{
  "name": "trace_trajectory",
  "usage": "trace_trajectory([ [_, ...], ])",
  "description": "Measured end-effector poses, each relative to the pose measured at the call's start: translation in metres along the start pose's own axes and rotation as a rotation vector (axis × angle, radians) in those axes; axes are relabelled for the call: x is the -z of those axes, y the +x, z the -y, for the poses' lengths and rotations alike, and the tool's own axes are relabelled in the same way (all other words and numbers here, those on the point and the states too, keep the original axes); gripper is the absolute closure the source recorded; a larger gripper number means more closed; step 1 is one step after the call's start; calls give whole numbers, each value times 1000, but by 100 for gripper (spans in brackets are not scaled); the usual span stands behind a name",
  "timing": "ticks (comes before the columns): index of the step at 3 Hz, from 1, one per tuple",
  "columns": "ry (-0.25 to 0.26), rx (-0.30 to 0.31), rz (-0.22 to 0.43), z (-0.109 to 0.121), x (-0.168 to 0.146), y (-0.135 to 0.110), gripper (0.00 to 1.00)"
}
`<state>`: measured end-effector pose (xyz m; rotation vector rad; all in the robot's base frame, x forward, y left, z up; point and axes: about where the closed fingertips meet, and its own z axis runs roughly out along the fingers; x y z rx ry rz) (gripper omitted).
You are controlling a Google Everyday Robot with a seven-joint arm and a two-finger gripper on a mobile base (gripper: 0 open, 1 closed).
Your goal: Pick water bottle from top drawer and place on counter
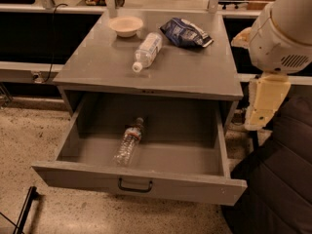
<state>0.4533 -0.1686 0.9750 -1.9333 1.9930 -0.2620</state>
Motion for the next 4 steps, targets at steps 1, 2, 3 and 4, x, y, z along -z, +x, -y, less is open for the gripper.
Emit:
trace_trajectory([
  [1, 2, 77, -27, -2, 0, -12, 0],
  [2, -43, 317, -44, -11, -43, -51, 0],
  [3, -113, 587, -48, -28, -104, -80, 0],
  [4, -124, 735, -90, -40, -164, -87, 0],
])
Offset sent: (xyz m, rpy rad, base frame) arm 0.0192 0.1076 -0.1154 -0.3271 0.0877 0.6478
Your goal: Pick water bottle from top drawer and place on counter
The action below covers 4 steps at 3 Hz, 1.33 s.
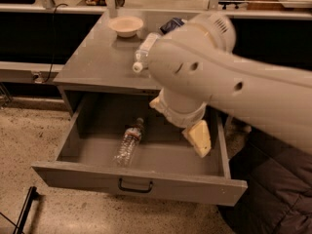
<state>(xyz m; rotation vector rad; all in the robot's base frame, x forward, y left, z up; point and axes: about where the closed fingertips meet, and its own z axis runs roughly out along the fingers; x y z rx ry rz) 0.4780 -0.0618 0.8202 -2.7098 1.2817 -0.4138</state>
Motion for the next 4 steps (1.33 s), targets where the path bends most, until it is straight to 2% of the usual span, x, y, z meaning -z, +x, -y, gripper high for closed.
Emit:
trace_trajectory([
  [1, 5, 17, -10, 0, 2, 1, 0],
  [2, 10, 157, 20, 23, -1, -11, 0],
  [3, 0, 343, 86, 51, -29, -37, 0],
  [4, -63, 474, 118, 63, -84, -58, 0],
])
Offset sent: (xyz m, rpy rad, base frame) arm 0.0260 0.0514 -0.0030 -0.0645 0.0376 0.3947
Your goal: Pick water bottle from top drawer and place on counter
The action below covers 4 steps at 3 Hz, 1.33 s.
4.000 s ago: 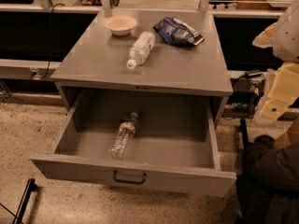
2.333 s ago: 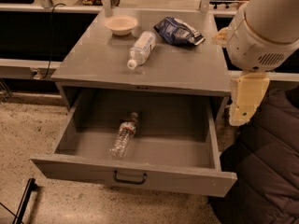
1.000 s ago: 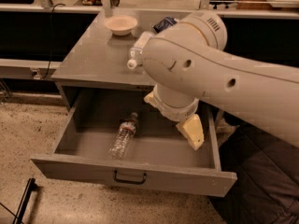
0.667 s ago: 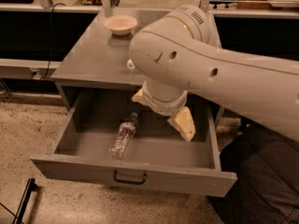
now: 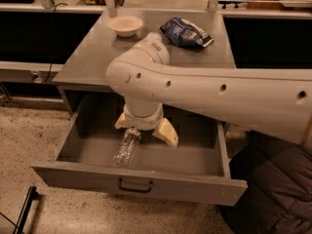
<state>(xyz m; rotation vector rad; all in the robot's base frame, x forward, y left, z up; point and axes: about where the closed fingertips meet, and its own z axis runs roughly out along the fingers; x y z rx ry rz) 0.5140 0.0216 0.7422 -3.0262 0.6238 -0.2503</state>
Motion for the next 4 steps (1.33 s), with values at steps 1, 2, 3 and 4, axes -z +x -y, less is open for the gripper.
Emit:
trace_trajectory([
  [1, -58, 45, 18, 3, -51, 5, 0],
  [2, -69, 49, 28, 10, -81, 9, 0],
  [3, -41, 40, 46, 24, -99, 8, 0],
  [4, -24, 33, 50, 37, -115, 2, 5],
])
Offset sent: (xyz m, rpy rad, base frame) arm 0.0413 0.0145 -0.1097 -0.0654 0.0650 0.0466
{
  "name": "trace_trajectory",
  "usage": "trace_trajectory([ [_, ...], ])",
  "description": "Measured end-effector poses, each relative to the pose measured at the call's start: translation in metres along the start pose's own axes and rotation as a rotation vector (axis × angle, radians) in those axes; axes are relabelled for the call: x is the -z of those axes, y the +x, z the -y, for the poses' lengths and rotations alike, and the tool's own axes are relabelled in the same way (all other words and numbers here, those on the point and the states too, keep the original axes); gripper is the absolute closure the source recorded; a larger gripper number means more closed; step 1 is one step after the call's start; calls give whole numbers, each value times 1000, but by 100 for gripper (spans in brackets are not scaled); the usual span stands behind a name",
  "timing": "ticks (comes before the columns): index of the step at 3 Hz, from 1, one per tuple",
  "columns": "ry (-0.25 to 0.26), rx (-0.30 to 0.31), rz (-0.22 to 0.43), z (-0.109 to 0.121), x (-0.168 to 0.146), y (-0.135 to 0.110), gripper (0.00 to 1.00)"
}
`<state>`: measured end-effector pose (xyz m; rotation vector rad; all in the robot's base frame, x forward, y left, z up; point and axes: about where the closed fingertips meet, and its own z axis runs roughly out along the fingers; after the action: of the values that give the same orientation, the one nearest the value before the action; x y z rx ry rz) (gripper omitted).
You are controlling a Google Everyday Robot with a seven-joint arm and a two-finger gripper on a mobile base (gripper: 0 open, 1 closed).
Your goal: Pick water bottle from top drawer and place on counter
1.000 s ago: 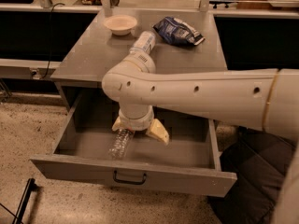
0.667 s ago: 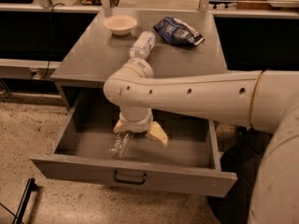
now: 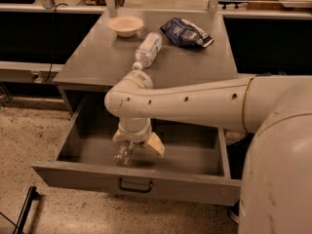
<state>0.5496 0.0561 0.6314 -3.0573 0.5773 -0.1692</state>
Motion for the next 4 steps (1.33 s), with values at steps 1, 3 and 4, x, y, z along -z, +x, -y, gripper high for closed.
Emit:
trace_trajectory([
  [1, 18, 2, 2, 11, -9, -4, 22],
  [3, 55, 1, 5, 21, -14, -4, 69],
  [4, 106, -2, 6, 22, 3, -3, 92],
])
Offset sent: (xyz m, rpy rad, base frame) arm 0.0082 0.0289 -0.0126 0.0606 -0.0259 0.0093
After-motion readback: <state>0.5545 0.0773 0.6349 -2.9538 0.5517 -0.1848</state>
